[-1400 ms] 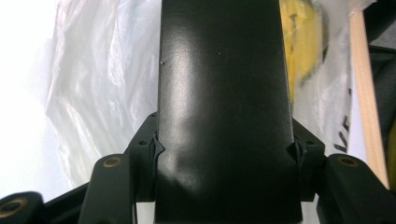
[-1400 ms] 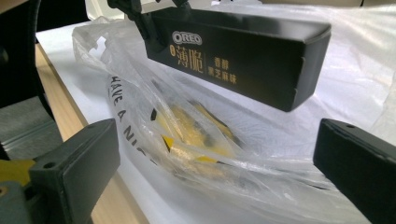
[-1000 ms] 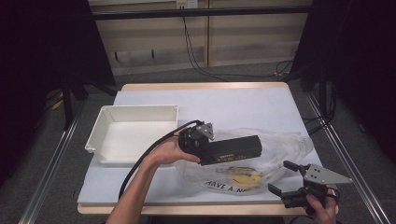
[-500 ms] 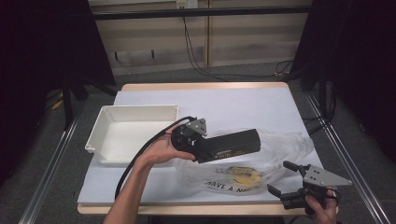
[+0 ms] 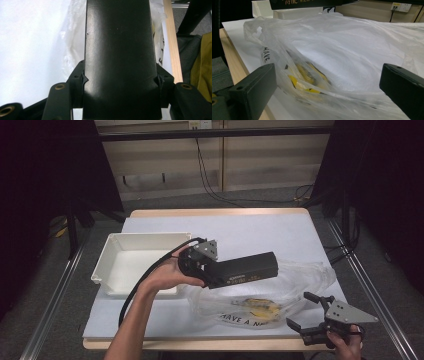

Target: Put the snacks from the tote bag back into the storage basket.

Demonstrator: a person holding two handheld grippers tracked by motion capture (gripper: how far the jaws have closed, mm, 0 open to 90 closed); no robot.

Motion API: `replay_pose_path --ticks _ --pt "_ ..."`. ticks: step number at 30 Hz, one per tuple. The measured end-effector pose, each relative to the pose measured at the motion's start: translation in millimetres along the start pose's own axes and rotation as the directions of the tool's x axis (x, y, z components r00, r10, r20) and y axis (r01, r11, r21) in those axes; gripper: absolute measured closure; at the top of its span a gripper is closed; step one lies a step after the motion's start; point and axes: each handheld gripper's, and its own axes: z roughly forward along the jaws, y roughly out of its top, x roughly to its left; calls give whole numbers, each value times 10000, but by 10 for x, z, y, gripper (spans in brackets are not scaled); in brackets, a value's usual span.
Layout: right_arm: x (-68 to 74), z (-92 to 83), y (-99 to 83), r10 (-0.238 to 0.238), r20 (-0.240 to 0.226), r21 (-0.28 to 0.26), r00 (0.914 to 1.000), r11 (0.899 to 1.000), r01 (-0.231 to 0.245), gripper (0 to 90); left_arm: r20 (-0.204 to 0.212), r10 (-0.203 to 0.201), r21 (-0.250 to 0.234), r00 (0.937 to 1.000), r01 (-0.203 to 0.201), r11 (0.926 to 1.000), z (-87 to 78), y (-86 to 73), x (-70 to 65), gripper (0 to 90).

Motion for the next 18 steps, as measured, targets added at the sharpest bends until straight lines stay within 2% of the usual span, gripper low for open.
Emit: replay_pose_path --ticks 3,7,9,18 --pt "-16 17 -11 -49 -24 -7 10000 10000 49 5 -121 -132 -55 9998 131 9999 -58 -2 25 429" --pt "-40 27 -25 185 -113 71 9998 9998 -184 6 -202 -151 -161 9997 148 9998 -144 -17 31 429" --pt "-46 22 -30 229 42 52 9997 9997 -229 6 -319 -170 -119 9993 167 9998 -185 -35 35 429" --pt "-35 33 -31 100 27 -80 9999 9999 -100 5 -611 -356 -189 9975 345 9992 -361 -139 99 429"
